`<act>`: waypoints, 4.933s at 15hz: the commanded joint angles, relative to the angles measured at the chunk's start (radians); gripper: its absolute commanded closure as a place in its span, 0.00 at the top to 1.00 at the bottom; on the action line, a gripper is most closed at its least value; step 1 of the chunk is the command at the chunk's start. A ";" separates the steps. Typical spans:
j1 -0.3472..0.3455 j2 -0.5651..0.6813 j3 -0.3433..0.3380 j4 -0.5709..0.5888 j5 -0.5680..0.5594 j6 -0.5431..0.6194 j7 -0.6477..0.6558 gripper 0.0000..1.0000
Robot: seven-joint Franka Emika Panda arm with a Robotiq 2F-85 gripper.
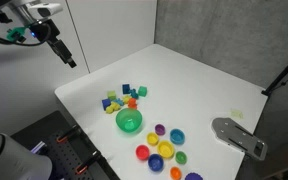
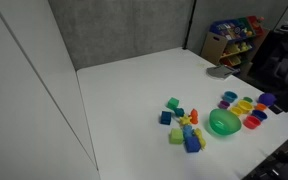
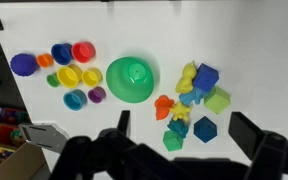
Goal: Put the small blue bowl in the bigger yellow bowl
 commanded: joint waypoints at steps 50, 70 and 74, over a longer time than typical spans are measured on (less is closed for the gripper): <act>-0.264 1.097 -0.681 0.409 -0.030 0.600 -0.066 1.00; -0.354 1.643 -0.698 0.877 0.147 0.744 -0.174 1.00; -0.355 1.667 -0.689 0.898 0.159 0.744 -0.178 0.66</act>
